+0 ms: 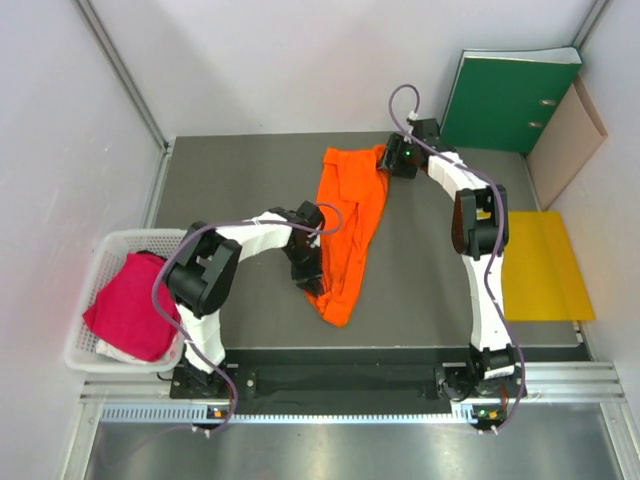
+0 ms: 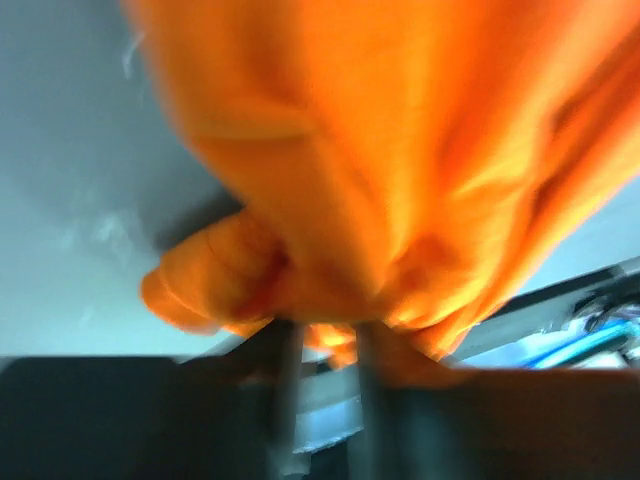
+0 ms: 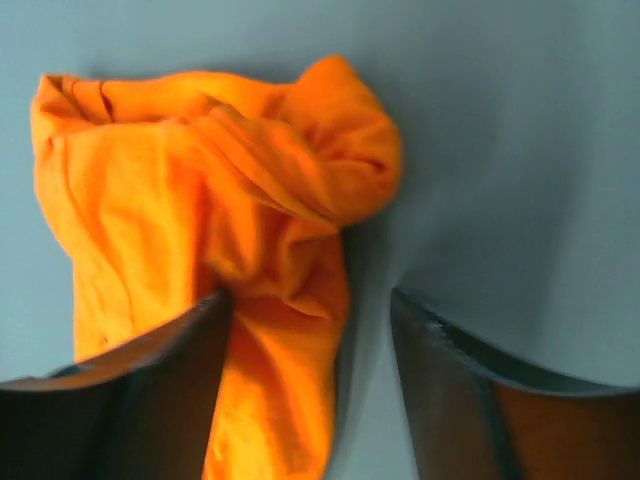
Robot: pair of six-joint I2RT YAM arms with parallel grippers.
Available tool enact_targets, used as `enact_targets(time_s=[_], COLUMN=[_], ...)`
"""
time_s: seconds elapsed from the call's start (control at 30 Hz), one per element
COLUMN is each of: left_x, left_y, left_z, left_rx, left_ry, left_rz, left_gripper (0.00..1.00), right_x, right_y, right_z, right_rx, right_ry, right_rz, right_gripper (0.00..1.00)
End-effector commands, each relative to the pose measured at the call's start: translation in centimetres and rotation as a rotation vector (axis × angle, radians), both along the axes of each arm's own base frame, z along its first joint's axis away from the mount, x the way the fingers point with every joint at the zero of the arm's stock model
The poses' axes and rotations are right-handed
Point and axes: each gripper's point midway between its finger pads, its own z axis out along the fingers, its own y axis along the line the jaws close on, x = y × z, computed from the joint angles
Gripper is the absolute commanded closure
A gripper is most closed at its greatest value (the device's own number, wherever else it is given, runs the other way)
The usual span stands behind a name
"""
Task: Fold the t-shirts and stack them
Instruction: Rotate the tshirt 90 degrees
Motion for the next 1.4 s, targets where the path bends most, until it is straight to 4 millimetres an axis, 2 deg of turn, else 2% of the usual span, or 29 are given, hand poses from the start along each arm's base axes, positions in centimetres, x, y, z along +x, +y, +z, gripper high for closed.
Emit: enact_targets(time_s=[0.0, 0.07, 0.1, 0.17, 0.23, 0.33, 0.43, 0.47, 0.5, 0.53, 0.57, 0.6, 0.63, 0.67, 0.77, 0.87, 1.03, 1.07, 1.1, 1.17, 1.2, 1.37], left_x=[-0.9, -0.1, 0.2, 0.5, 0.8, 1.3, 1.5, 1.4, 1.6, 1.8, 2.0, 2.2, 2.5, 2.8, 3.6, 4.0, 3.8, 3.7, 3.6, 2.9, 2.6, 0.1], left_y=[3.7, 4.9, 5.1, 5.3, 5.6, 5.9, 5.7, 5.8, 5.6, 5.2, 5.2, 5.1, 5.0, 5.1, 4.9, 4.8, 4.4, 4.4, 4.4, 4.6, 4.8, 6.2], left_z=[3.6, 5.3, 5.9, 7.4, 8.2, 8.7, 7.2, 6.0, 5.5, 4.6, 4.2, 3.9, 3.4, 3.3, 2.5, 1.5, -0.5, -0.8, -1.0, -1.5, -1.6, -0.1], left_rx=[0.136, 0.18, 0.183, 0.172, 0.171, 0.154, 0.141, 0.152, 0.146, 0.138, 0.137, 0.134, 0.136, 0.135, 0.13, 0.124, 0.104, 0.101, 0.099, 0.102, 0.103, 0.108], left_ry=[-0.024, -0.088, -0.112, -0.168, -0.212, -0.277, -0.274, -0.249, -0.244, -0.241, -0.241, -0.246, -0.257, -0.266, -0.279, -0.273, -0.24, -0.236, -0.228, -0.206, -0.195, -0.147], left_rz=[0.043, 0.047, 0.04, 0.03, 0.024, 0.023, 0.014, 0.011, 0.006, 0.002, -0.001, -0.004, -0.006, -0.012, -0.021, -0.034, -0.049, -0.053, -0.055, -0.058, -0.055, -0.032], left_gripper=[0.54, 0.32, 0.28, 0.18, 0.11, 0.01, 0.01, 0.02, 0.04, 0.14, 0.16, 0.21, 0.32, 0.36, 0.37, 0.42, 0.47, 0.51, 0.64, 0.82, 1.0, 1.0], right_x=[-0.7, -1.6, -2.8, -4.1, -6.4, -9.9, -14.0, -15.1, -17.1, -18.1, -18.8, -20.5, -21.2, -21.8, -23.8, -24.7, -25.1, -25.2, -25.2, -25.4, -25.4, -25.7], right_y=[1.5, 0.6, 0.1, -0.6, -1.2, -1.8, -1.7, -1.5, -1.6, -1.3, -1.3, -1.5, -1.6, -1.8, -2.4, -3.1, -3.6, -3.7, -3.6, -3.5, -3.6, -3.4], right_z=[6.7, 8.4, 9.8, 11.2, 12.6, 12.7, 10.7, 10.0, 8.4, 7.8, 7.5, 6.5, 6.2, 6.1, 5.8, 6.2, 7.3, 7.3, 7.5, 7.7, 7.7, 6.9], right_rx=[0.011, -0.022, -0.042, -0.074, -0.083, -0.071, -0.021, 0.011, 0.027, 0.05, 0.074, 0.079, 0.085, 0.091, 0.076, 0.042, 0.026, 0.026, 0.027, 0.029, 0.026, 0.03], right_ry=[-0.16, -0.188, -0.202, -0.214, -0.203, -0.156, -0.052, -0.012, 0.029, 0.053, 0.063, 0.091, 0.1, 0.107, 0.125, 0.123, 0.109, 0.117, 0.116, 0.119, 0.119, 0.143], right_rz=[0.054, 0.033, 0.037, 0.032, 0.032, 0.026, 0.026, 0.015, 0.014, 0.019, 0.004, -0.001, -0.008, -0.017, -0.025, -0.035, -0.048, -0.05, -0.045, -0.039, -0.04, -0.035], right_gripper=[0.25, 0.19, 0.15, 0.14, 0.14, 0.13, 0.14, 0.14, 0.15, 0.15, 0.15, 0.16, 0.16, 0.15, 0.16, 0.15, 0.15, 0.15, 0.15, 0.15, 0.15, 0.15])
